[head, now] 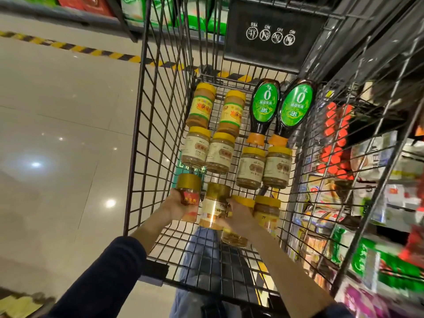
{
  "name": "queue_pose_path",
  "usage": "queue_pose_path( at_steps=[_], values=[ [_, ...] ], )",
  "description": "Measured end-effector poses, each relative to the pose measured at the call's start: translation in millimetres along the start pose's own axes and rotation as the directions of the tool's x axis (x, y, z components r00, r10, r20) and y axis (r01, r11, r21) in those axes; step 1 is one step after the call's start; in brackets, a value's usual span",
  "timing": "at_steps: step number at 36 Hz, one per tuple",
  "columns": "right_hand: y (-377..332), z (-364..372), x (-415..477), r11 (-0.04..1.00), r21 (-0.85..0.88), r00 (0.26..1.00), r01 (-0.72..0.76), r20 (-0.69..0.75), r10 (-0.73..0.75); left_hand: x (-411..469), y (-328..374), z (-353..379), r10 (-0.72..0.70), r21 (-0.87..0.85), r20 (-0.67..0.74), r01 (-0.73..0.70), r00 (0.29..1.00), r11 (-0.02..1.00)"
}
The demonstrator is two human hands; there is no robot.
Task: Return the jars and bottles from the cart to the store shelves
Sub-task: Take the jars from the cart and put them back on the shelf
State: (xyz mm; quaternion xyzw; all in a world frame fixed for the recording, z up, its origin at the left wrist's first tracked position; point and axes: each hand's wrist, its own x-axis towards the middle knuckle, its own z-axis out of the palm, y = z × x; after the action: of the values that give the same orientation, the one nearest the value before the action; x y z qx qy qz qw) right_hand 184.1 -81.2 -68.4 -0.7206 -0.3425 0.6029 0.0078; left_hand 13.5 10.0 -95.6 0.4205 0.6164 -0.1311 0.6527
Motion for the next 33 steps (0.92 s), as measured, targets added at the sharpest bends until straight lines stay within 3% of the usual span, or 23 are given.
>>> queue_pose_path(
  at_steps=[7, 15, 25, 30, 33],
  values=[
    [-8.0, 13.2, 8.8, 0.988, -0.124, 0.989, -0.092, -0.13, 0.075, -32.8, 21.6, -8.0, 0.146, -0.057, 0.039, -0.144, 0.989, 0.988],
    [-11.4, 31.6, 23.1, 0.986, -0.081, 0.971, -0.148, -0.203, 0.129, -67.6, 44.7, -20.0, 0.276, -0.074, 0.061, -0.272, 0.959, 0.96],
    [-12.7, 58.8, 50.4, 0.948, 0.292, 0.985, -0.124, -0.078, 0.153, -78.9, 47.9, -30.8, 0.3, -0.116, 0.08, -0.29, 0.951, 0.95],
    [-18.3, 63.9, 57.6, 0.888, 0.429, 0.976, -0.164, -0.06, 0.21, -81.3, 47.1, -32.3, 0.312, -0.119, 0.073, -0.302, 0.947, 0.946],
    [-15.0, 62.0, 52.5, 0.884, 0.456, 0.983, -0.109, -0.083, 0.164, -81.9, 45.3, -32.8, 0.305, -0.098, 0.063, -0.298, 0.95, 0.949]
  ],
)
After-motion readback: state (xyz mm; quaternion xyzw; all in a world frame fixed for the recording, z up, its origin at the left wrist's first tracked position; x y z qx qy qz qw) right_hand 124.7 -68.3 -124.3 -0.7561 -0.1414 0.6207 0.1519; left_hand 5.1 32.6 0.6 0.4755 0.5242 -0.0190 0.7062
